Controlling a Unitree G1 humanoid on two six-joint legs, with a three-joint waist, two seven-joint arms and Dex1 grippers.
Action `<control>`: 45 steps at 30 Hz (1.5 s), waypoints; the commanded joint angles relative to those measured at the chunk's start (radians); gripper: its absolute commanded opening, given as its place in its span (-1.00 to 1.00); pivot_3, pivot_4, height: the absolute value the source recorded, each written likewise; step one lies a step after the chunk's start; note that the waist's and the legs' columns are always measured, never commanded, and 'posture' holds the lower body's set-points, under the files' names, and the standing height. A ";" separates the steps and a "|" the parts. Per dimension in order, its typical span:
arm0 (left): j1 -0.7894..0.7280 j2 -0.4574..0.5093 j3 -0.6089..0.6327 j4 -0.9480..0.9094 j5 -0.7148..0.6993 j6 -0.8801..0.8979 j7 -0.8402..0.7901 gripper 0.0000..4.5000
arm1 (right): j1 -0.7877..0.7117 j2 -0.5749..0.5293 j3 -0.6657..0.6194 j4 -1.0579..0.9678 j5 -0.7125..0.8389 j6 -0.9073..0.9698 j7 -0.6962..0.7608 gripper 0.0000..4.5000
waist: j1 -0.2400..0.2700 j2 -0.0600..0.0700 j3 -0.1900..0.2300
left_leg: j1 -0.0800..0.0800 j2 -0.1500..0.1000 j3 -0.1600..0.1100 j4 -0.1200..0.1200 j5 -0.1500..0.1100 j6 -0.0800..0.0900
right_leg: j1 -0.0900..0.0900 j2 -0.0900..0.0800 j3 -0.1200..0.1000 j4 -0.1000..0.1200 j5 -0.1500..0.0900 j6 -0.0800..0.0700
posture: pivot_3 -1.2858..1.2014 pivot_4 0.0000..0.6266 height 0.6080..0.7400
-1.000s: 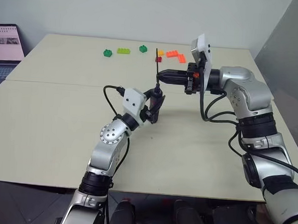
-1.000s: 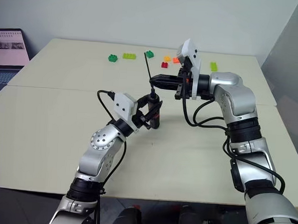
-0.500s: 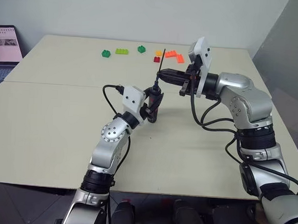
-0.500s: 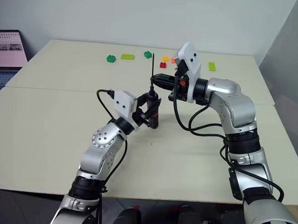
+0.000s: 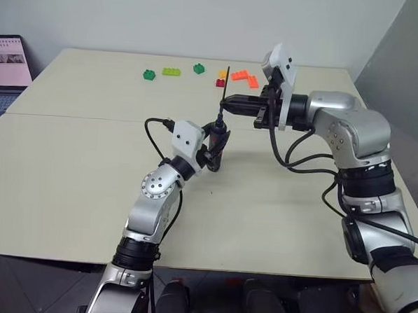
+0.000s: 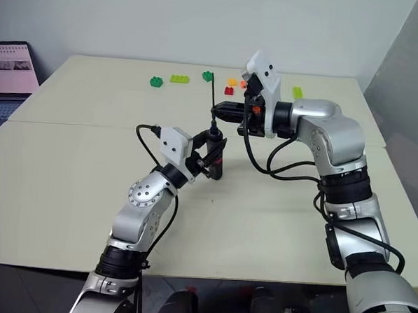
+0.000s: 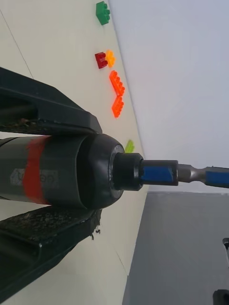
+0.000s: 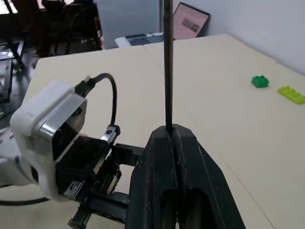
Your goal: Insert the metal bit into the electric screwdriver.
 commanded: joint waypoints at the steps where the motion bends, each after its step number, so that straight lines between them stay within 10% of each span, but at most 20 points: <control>1: 0.002 0.005 -0.003 -0.009 0.007 -0.006 -0.005 -0.26 | -0.026 -0.021 0.051 0.065 -0.031 -0.015 0.086 -1.00 | 0.000 0.000 0.000 | 0.000 0.000 0.000 0.000 0.000 0.000 | 0.000 0.000 0.000 0.000 0.000 0.000 | 0.03 -0.52 1.00; 25: 0.000 0.012 0.001 -0.001 0.011 -0.016 -0.024 -0.26 | -0.101 0.003 0.057 0.248 -0.092 -0.110 0.223 -1.00 | 0.000 0.000 0.000 | 0.000 0.000 0.000 0.000 0.000 0.000 | 0.000 0.000 0.000 -0.001 0.000 0.000 | 0.03 -0.52 1.00; 45: -0.063 0.025 0.012 0.023 0.008 -0.033 -0.043 -0.26 | -0.036 -0.074 -0.068 0.126 -0.064 -0.108 0.165 1.00 | 0.001 0.001 0.001 | -0.002 0.000 0.000 -0.002 0.000 0.000 | -0.003 0.000 0.000 -0.003 0.000 0.000 | 0.03 -0.52 1.00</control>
